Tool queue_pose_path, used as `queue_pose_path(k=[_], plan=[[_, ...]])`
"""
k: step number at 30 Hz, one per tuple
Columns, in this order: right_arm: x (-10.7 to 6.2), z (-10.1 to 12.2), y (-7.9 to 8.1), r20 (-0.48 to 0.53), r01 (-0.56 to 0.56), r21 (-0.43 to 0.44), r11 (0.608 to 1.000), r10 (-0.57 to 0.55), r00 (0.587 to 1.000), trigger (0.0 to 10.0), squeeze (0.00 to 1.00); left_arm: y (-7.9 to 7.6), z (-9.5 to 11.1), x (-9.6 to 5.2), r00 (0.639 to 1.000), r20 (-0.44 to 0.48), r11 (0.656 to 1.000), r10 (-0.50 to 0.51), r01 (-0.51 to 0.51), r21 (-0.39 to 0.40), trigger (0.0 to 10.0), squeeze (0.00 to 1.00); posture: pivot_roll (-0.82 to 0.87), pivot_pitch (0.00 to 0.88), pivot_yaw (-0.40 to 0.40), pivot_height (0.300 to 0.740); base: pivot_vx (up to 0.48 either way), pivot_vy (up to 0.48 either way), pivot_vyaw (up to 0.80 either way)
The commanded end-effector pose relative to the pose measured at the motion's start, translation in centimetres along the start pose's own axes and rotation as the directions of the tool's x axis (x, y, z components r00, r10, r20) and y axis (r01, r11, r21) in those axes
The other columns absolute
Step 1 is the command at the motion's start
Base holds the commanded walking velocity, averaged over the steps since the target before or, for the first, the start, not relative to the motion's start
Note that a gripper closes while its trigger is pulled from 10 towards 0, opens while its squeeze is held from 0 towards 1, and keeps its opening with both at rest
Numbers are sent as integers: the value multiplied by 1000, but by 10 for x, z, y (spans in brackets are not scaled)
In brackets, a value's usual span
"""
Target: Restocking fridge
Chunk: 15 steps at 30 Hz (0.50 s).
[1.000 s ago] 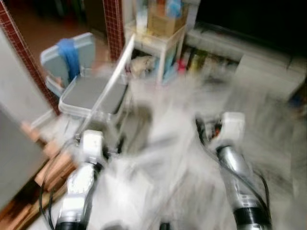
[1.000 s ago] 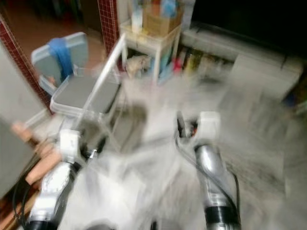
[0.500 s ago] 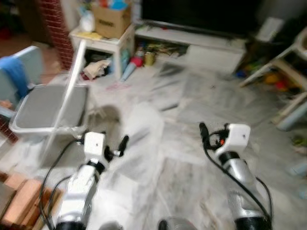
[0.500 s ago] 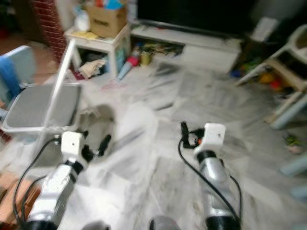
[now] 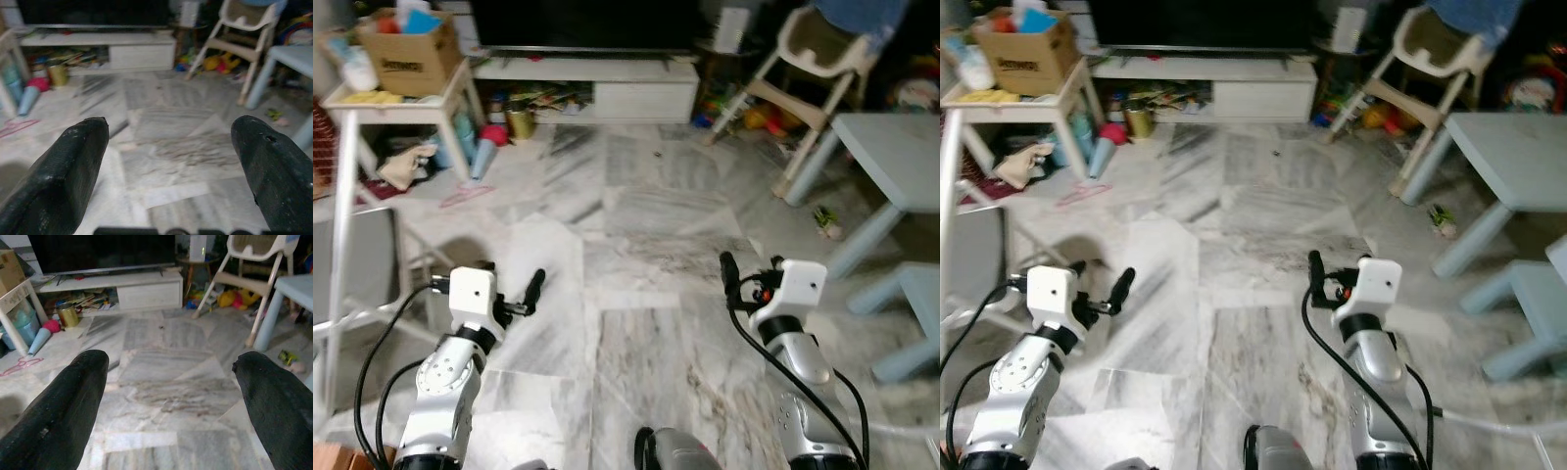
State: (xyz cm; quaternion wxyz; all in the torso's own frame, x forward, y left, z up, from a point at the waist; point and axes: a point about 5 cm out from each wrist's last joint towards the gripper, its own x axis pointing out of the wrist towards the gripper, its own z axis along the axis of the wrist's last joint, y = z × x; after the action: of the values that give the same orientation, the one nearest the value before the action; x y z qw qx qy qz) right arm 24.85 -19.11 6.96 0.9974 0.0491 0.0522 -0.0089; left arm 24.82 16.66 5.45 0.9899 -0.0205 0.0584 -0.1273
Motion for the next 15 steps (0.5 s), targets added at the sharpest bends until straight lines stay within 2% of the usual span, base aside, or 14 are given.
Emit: queue_pose_path(k=[1, 6, 15], plan=[[3, 6, 9, 21, -25, 4, 1000, 25, 999, 10000, 0, 8, -2, -8, 999, -9, 999, 37, -37, 15, 10000, 0, 16, 3, -22, 740, 0, 0, 0], [0, 4, 10, 0, -44, -3, 999, 44, 999, 10000, 0, 2, -8, -15, 999, -17, 999, 38, -38, -4, 10000, 0, 23, 7, -45, 740, 0, -49, 0], [0, 3, 13, -11, -60, -6, 998, 60, 998, 10000, 0, 0, -9, -17, 998, -19, 998, 54, -55, -15, 10000, 0, 28, 0, -57, 740, 0, -430, 0]])
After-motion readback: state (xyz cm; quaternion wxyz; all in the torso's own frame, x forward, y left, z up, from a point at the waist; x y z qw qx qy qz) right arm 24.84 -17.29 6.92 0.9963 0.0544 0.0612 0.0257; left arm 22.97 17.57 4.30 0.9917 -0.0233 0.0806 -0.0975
